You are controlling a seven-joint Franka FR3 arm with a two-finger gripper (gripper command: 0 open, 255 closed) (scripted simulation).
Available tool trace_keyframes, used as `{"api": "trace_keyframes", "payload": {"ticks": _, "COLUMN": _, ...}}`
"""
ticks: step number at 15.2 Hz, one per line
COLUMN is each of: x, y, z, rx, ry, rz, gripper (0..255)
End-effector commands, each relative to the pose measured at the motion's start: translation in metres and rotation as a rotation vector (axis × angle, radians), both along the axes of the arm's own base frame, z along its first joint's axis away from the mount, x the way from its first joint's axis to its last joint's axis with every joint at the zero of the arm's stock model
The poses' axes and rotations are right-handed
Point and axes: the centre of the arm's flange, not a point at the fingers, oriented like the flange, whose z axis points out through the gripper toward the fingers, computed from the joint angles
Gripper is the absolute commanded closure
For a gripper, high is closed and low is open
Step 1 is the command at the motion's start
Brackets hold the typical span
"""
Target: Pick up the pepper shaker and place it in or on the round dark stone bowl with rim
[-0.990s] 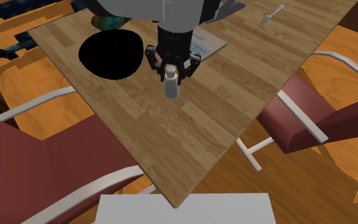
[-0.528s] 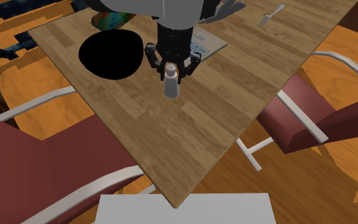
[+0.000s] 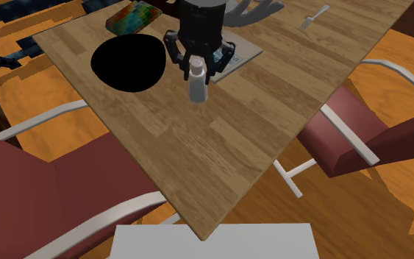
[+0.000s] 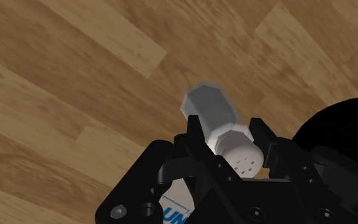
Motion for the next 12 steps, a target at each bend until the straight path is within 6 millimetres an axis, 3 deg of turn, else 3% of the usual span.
{"api": "trace_keyframes", "payload": {"ticks": 1, "x": -0.001, "y": 0.0, "z": 0.011, "rx": 0.0, "ry": 0.0, "rz": 0.0, "gripper": 255}}
{"api": "trace_keyframes", "payload": {"ticks": 12, "x": -0.001, "y": 0.0, "z": 0.069, "rx": 0.0, "ry": 0.0, "rz": 0.0, "gripper": 255}}
